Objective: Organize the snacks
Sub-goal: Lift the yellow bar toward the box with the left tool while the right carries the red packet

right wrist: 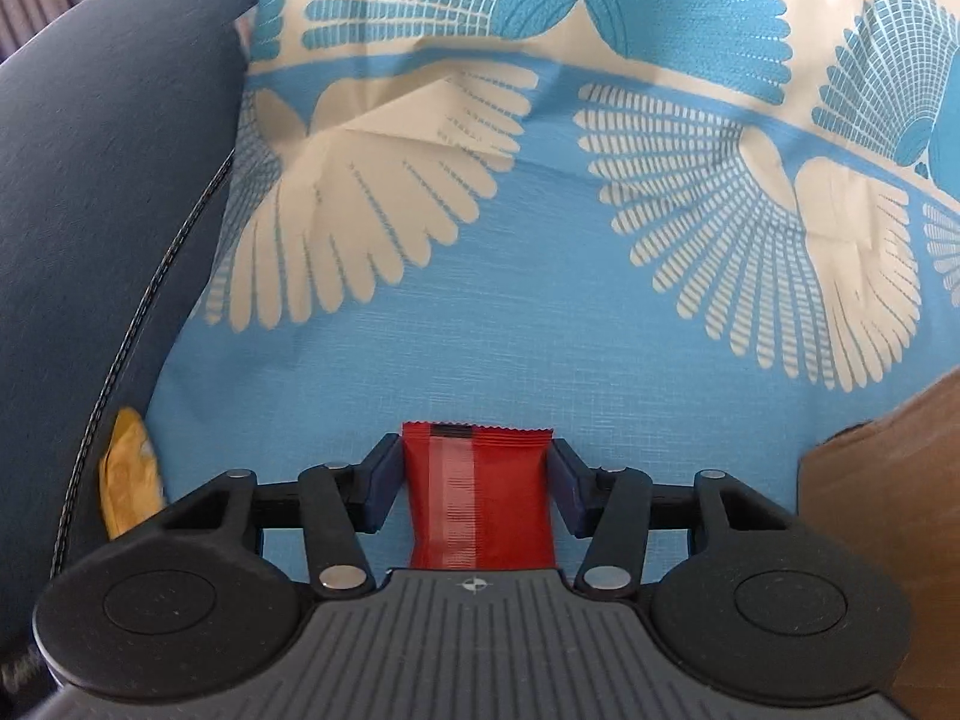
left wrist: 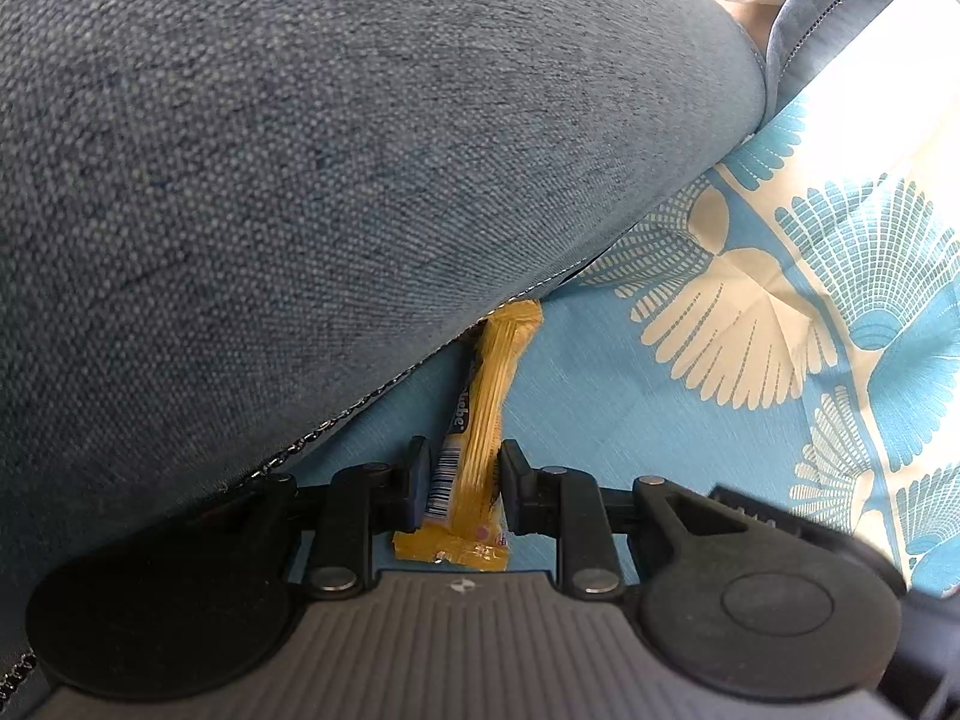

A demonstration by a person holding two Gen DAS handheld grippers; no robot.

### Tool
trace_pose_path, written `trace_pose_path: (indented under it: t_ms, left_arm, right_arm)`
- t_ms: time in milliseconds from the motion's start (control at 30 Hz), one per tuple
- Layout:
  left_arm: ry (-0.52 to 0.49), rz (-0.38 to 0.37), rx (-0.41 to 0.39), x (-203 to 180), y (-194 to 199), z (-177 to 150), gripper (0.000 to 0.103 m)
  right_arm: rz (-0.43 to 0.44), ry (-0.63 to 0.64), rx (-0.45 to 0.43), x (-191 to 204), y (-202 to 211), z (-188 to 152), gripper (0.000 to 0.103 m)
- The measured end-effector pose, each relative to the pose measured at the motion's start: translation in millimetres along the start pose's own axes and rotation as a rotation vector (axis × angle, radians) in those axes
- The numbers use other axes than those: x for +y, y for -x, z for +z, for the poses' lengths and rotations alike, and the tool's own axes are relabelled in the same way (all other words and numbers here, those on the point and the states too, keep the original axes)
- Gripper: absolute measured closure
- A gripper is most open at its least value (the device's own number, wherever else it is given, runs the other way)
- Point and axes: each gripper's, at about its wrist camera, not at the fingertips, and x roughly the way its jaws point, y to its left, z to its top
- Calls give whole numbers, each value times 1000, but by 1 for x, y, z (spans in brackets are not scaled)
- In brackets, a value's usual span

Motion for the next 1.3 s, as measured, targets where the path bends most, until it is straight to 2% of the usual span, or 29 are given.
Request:
trace_pose_path:
  t_ms: [133,433,767,967,1300]
  left_arm:
    - [-6,3,-3,0,0,0,77]
    - [-87,10,-30,-5,1,-2,77]
    - [-326,-5,-40,-15,16,-24,77]
    - [-422,-35,10,-4,36,-38,77]
    - [-495,-110,-79,4,77,-49,77]
  right_arm:
    - [16,18,-28,-4,15,-7,55]
    - [41,43,-129,-34,99,-31,58]
    - [78,13,-243,-73,197,-80,58]
    - [86,-16,-297,-91,249,-112,58]
    - [92,-81,-360,-120,309,-166,58]
